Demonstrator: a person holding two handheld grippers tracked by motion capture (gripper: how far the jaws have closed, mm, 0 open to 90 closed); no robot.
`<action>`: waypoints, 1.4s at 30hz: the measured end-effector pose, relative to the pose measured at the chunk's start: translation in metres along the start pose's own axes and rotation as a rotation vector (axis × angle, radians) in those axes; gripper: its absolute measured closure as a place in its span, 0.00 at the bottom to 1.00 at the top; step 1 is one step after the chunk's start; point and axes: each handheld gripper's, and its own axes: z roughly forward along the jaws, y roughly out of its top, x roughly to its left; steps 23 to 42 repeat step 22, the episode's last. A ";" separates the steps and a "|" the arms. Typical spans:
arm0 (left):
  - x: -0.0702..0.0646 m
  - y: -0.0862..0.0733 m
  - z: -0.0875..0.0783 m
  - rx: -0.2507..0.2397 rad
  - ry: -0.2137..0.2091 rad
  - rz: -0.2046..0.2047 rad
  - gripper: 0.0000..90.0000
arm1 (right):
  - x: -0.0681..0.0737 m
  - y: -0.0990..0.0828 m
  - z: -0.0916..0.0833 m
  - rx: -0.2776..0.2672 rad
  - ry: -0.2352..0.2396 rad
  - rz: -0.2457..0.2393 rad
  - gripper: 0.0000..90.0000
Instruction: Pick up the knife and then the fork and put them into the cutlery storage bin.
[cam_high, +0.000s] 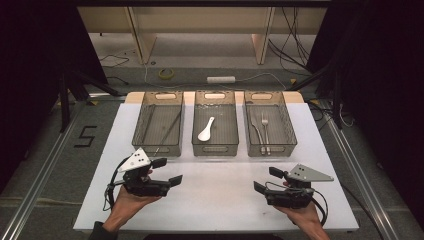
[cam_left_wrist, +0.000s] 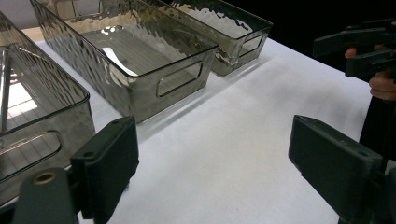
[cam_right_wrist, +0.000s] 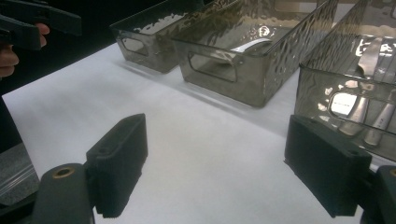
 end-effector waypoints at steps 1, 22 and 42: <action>0.000 0.000 0.000 -0.001 0.000 0.002 0.18 | 0.000 0.000 0.000 -0.001 -0.001 0.000 0.25; 0.000 0.000 0.001 0.001 -0.001 0.005 0.18 | 0.000 0.001 0.000 -0.006 -0.008 -0.003 0.24; 0.000 0.000 0.001 0.001 -0.001 0.005 0.18 | 0.000 0.001 0.000 -0.006 -0.008 -0.003 0.24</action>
